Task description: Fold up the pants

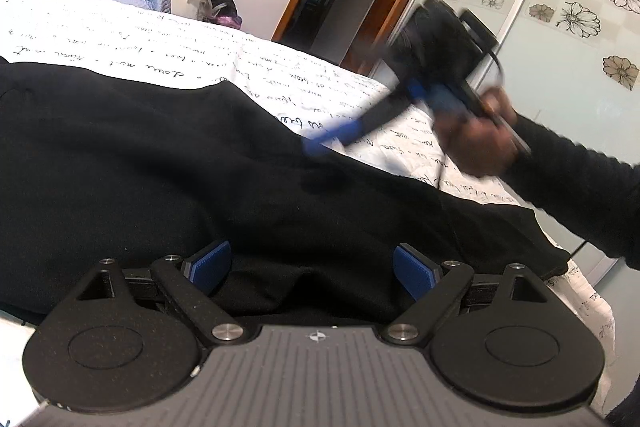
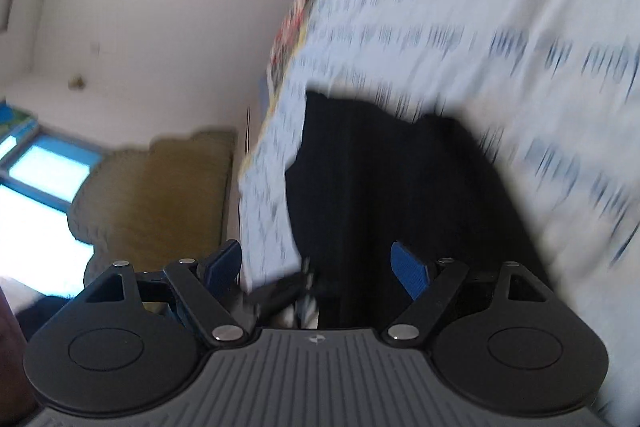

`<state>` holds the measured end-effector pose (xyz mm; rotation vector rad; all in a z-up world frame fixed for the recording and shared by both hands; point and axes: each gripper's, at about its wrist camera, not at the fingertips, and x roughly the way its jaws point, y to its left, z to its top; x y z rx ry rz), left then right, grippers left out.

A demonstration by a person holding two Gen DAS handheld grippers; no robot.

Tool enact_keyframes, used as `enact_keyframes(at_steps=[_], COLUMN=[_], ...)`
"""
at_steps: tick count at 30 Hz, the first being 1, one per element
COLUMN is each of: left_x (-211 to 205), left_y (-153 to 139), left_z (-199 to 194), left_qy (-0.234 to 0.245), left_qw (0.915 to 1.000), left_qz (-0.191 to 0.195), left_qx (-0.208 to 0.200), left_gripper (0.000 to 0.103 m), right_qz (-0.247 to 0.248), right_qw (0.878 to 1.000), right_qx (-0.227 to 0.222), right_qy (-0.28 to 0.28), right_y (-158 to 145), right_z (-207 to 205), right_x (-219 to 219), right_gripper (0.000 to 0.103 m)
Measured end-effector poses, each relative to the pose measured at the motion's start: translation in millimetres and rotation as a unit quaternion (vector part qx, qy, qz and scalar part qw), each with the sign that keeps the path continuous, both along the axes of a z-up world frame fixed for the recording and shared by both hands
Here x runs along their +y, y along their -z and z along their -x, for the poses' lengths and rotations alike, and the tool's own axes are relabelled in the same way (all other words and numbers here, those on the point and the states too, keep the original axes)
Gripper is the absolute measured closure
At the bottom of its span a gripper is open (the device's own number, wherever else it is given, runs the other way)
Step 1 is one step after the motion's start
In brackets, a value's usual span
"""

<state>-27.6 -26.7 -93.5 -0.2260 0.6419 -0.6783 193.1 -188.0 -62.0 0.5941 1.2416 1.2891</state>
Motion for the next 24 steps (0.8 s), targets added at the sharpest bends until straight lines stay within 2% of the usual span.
enact_keyframes(at_steps=[1, 2, 3, 4, 5, 6, 7, 9, 10, 11, 13, 15, 16, 17, 18, 19, 20, 21, 22, 23, 24], left_x=[-0.2, -0.4, -1.3, -1.2, -0.2, -0.6, -0.4, -0.4, -0.8, -0.8, -1.2, -3.9, -5.0, -5.0, -2.1, 4.9, 13.1, 21.9, 31.4, 42.7, 54.9], left_y=[-0.1, -0.3, -0.9, -0.9, -0.8, -1.1, -1.2, -1.6, -2.1, -2.0, -2.5, -5.2, -8.3, -12.2, -16.3, -19.9, -23.8, -28.6, -33.4, -38.0, -42.1], left_z=[0.2, 0.5, 0.6, 0.8, 0.5, 0.8, 1.6, 2.5, 1.8, 1.7, 1.5, 3.3, 4.4, 5.7, 6.3, 5.8, 5.8, 6.7, 6.7, 5.6, 3.6], left_qy=[0.0, 0.0, 0.0, 0.0, 0.0, 0.0, 0.0, -0.001, 0.0, 0.0, 0.0, 0.0, 0.001, -0.005, -0.01, -0.002, -0.007, -0.028, -0.048, -0.058, -0.067], left_qw=[1.0, 1.0, 1.0, 1.0, 1.0, 1.0, 1.0, 1.0, 1.0, 1.0, 1.0, 0.9998, 0.9992, 0.9977, 0.9961, 0.9961, 0.9959, 0.9945, 0.9935, 0.9943, 0.9957], left_qz=[0.0, -0.001, -0.001, -0.001, -0.001, -0.003, -0.003, -0.004, -0.004, -0.003, -0.005, -0.02, -0.039, -0.065, -0.085, -0.087, -0.09, -0.1, -0.103, -0.089, -0.063], left_qx=[0.0, -0.001, -0.001, -0.001, -0.001, -0.002, -0.003, -0.005, -0.005, -0.004, -0.003, -0.006, -0.01, -0.017, -0.02, -0.015, -0.01, -0.009, -0.006, 0.003, 0.014], left_gripper=[0.012, 0.012, 0.012, 0.012, 0.012, 0.012, 0.012, 0.012, 0.012, 0.012, 0.012, 0.012, 0.012, 0.012, 0.015, 0.015, 0.015, 0.014, 0.015, 0.015, 0.014], right_qz=[0.029, 0.073, 0.087, 0.069, 0.063, 0.07, 0.088, 0.149, 0.167, 0.152, 0.106, 0.104, 0.123, 0.164, 0.147, 0.144, 0.15, 0.143, 0.156, 0.184, 0.198], right_qw=[1.0, 0.997, 0.995, 0.997, 0.996, 0.991, 0.982, 0.959, 0.952, 0.957, 0.974, 0.979, 0.978, 0.972, 0.971, 0.967, 0.96, 0.955, 0.943, 0.927, 0.921], right_qx=[-0.004, -0.023, -0.049, -0.046, -0.029, -0.033, -0.063, -0.122, -0.137, -0.135, -0.118, -0.126, -0.124, -0.127, -0.15, -0.158, -0.144, -0.125, -0.121, -0.137, -0.155], right_qy=[-0.01, -0.018, -0.017, 0.008, 0.055, 0.111, 0.157, 0.208, 0.217, 0.208, 0.161, 0.125, 0.114, 0.112, 0.114, 0.143, 0.186, 0.227, 0.269, 0.296, 0.298], right_y=[6.6, 13.4, 20.8, 27.5, 31.1, 28.9, 20.7, 0.6, -7.8, -13.1, -16.8, -14.8, -7.6, 3.2, 9.4, 12.0, 12.5, 10.3, 4.2, -4.9, -12.5], right_z=[12.8, 21.7, 24.4, 18.3, 10.0, 4.9, 5.5, 17.6, 25.5, 33.6, 49.9, 65.6, 67.1, 65.5, 63.8, 59.5, 52.6, 49.2, 50.9, 55.2, 62.2], right_x=[8.3, 14.4, 13.1, 2.9, -12.7, -26.6, -35.7, -37.1, -32.3, -27.2, -17.1, 5.4, 14.1, 20.6, 15.2, 5.4, -7.9, -20.5, -28.1, -27.1, -22.8], right_gripper=[0.021, 0.026, 0.033, 0.041, 0.042, 0.042, 0.041, 0.031, 0.029, 0.028, 0.025, 0.025, 0.025, 0.028, 0.028, 0.029, 0.03, 0.029, 0.028, 0.021, 0.02])
